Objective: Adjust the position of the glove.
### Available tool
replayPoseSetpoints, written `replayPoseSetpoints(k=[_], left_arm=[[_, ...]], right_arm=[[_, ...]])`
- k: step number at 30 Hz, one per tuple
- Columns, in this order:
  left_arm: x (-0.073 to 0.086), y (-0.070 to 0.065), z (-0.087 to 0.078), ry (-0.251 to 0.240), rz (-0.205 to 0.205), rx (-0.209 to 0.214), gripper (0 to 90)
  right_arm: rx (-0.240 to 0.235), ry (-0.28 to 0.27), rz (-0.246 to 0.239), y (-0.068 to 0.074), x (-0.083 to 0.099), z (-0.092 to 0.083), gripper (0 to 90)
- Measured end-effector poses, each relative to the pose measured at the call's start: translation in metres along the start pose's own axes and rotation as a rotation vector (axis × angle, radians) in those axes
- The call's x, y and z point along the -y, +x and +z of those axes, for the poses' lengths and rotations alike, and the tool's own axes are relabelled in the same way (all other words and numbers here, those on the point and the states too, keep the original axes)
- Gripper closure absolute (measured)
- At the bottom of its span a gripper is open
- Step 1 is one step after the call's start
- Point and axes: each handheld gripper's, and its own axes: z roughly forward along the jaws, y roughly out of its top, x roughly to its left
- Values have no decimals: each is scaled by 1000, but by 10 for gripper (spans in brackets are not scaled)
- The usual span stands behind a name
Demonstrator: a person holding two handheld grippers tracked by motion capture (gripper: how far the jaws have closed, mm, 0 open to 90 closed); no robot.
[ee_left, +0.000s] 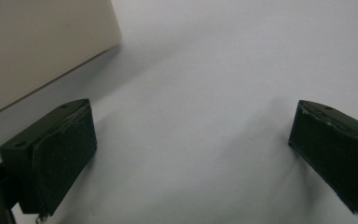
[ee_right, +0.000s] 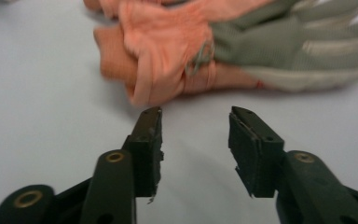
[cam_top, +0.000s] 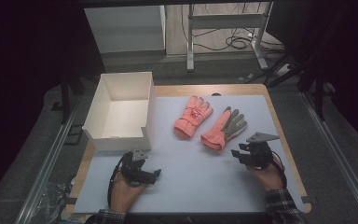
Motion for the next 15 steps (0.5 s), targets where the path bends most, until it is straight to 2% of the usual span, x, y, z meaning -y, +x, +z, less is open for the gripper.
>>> replayPoseSetpoints(k=[2,5,6,8,12,15], left_arm=[[0,0,0,0,0,0,7],[0,0,0,0,0,0,7],[0,0,0,0,0,0,7],[0,0,0,0,0,0,7],[0,0,0,0,0,0,7],[0,0,0,0,0,0,7]], right_arm=[[0,-2,1,-1,-5,1,574],[1,-10,7,-6,-23,9,583],[1,-10,7,-6,-23,9,583],[12,-12,17,-8,-34,17,562],[36,-12,24,-9,-41,24,507],[57,-16,55,-11,-48,34,456]])
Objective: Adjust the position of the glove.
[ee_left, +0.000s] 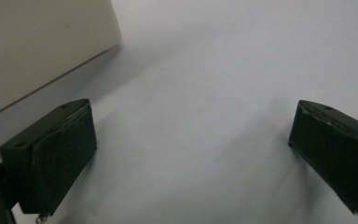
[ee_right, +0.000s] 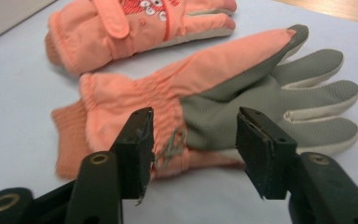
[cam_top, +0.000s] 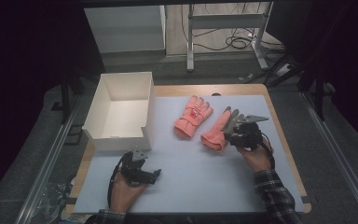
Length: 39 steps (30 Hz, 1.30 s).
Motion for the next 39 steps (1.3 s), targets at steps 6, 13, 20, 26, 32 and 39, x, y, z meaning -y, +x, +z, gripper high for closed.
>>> replayPoseSetpoints(k=[6,13,20,26,32,39], left_arm=[[0,0,0,0,0,0,7],[0,0,0,-1,0,0,8],[0,0,0,-1,0,0,8],[0,0,0,-2,1,0,8],[0,0,0,-2,0,1,7],[0,0,0,-1,0,1,8]], right_arm=[[42,8,16,-1,-5,16,382],[76,42,33,-6,-2,34,362],[87,55,26,-5,3,43,525],[102,66,-49,3,1,41,814],[45,24,-46,-5,2,33,859],[-26,2,-121,-1,-1,19,864]])
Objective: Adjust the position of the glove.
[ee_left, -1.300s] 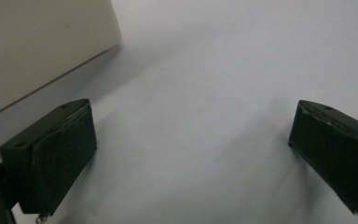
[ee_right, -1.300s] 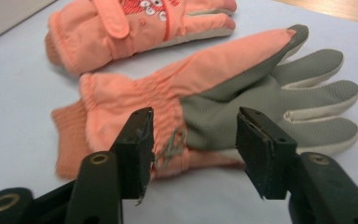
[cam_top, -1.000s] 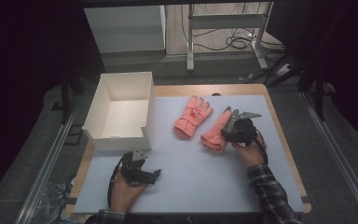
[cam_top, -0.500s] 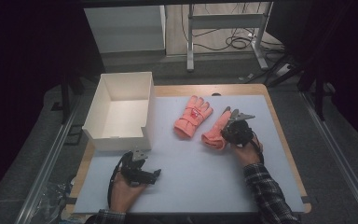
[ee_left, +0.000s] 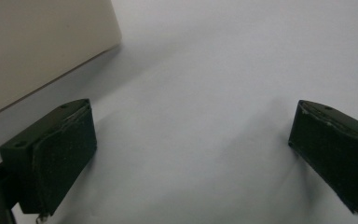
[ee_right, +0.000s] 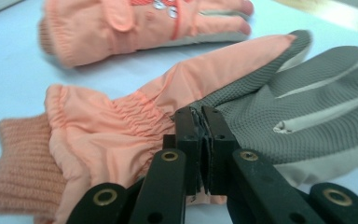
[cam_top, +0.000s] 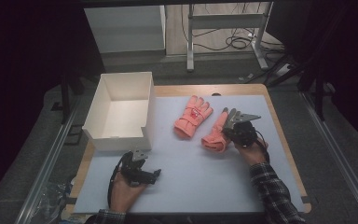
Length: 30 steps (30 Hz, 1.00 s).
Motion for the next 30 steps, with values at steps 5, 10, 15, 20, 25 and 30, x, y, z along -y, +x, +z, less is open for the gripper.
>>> replayPoseSetpoints(k=[5,10,15,20,25,30], left_arm=[[0,0,0,0,0,-1,8],[0,0,0,1,1,-1,7],[0,0,0,1,4,-2,8],[0,0,0,0,4,-2,8],[0,0,0,0,2,-1,8],[0,0,0,0,0,-1,8]], right_arm=[[-76,-31,-66,10,-5,-12,863],[-199,-49,-101,18,-9,-18,863],[-296,-34,-169,29,-7,-14,863],[-377,-5,-232,34,-3,-4,861],[-375,39,-241,27,2,3,837],[-375,39,-183,21,2,-3,758]])
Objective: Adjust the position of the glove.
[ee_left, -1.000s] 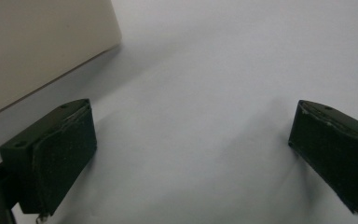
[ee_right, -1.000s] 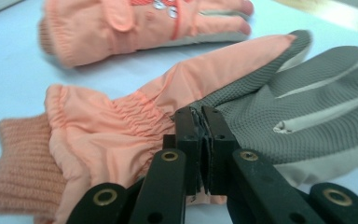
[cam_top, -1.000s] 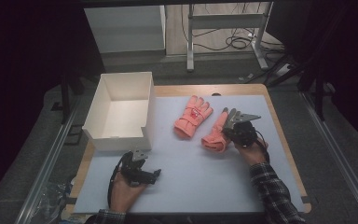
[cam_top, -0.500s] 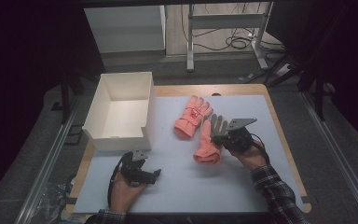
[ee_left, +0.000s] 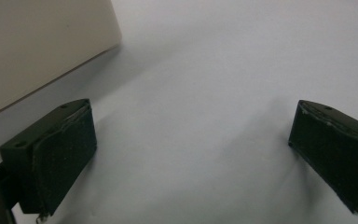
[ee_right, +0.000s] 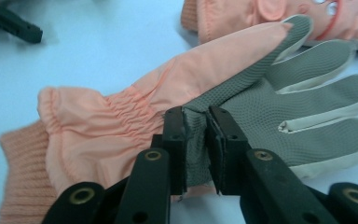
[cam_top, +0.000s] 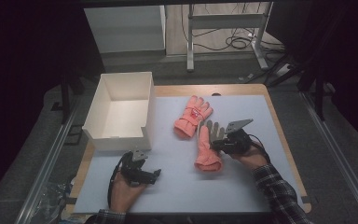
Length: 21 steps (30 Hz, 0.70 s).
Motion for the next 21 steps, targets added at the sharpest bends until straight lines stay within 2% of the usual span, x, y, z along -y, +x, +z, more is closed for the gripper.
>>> replayPoseSetpoints(k=[5,9,12,14,17,18,21], left_arm=[[0,0,0,1,0,0,8],[0,0,0,2,3,-1,8],[0,0,0,-2,-4,-1,8],[0,0,0,-2,-4,-1,8],[0,0,0,2,4,-2,8],[0,0,0,1,3,-1,8],[0,0,0,1,3,-1,8]], right_arm=[[14,-31,19,7,-2,-12,699],[10,-42,30,28,0,-30,552],[16,-30,11,45,5,-37,486],[17,-21,-1,54,9,-38,466],[25,-5,-8,60,14,-37,460],[63,18,-20,64,19,-33,464],[89,32,-17,62,23,-29,465]])
